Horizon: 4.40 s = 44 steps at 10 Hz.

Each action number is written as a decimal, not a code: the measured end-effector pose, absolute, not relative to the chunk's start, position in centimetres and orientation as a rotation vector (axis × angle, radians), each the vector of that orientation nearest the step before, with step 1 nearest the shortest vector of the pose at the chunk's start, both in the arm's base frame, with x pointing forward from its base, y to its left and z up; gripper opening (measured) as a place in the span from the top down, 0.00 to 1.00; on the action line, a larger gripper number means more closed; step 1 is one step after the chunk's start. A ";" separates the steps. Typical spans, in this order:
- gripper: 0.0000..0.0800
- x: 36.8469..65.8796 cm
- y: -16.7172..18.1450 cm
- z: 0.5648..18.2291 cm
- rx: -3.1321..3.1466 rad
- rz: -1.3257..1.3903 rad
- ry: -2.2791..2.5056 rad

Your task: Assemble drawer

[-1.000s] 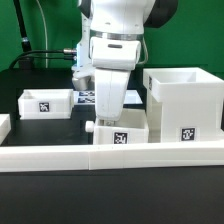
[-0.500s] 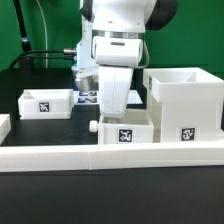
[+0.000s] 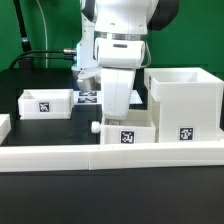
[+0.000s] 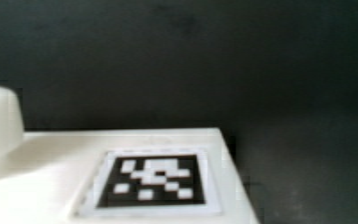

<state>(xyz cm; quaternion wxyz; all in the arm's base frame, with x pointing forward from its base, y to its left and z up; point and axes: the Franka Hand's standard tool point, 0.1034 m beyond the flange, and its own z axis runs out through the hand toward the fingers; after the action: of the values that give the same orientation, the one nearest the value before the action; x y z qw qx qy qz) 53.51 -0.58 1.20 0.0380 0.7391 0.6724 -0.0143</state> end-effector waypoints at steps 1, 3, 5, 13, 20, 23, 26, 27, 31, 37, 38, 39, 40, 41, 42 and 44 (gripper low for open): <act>0.95 53.5 -0.4 1.2 2.240 -0.068 2.094; 0.95 53.5 -0.3 1.3 2.227 -0.078 2.105; 0.95 53.5 -0.4 1.2 2.229 -0.078 2.103; 0.95 53.8 0.4 1.3 2.221 -0.089 2.118; 0.61 53.9 0.8 1.5 2.195 -0.123 2.150; 0.39 54.3 0.8 2.9 2.204 -0.119 2.131; 0.19 54.3 0.4 5.3 2.223 -0.158 2.118; 0.19 54.4 0.0 6.0 2.225 -0.167 2.116; 0.19 54.7 -3.8 6.9 2.188 -0.178 2.156; 0.19 55.0 -5.3 5.8 2.229 -0.044 2.263; 0.19 54.9 -5.9 5.3 2.247 0.000 2.286; 0.19 54.8 -6.3 4.9 2.266 0.037 2.304; 0.19 54.9 -6.5 4.1 2.267 0.060 2.329; 0.19 54.8 -6.9 3.3 2.282 0.099 2.359; 0.19 54.9 -6.8 2.5 2.309 0.114 2.351; 0.19 54.9 -5.1 1.9 2.352 0.103 2.316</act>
Offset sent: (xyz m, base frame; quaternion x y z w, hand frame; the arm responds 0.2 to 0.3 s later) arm 0.0000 0.0000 0.0000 0.0000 0.0000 0.0000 1.0000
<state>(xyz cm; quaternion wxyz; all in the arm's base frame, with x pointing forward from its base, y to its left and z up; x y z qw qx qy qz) 54.93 -5.12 1.90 -0.0802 0.7099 0.6990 0.0312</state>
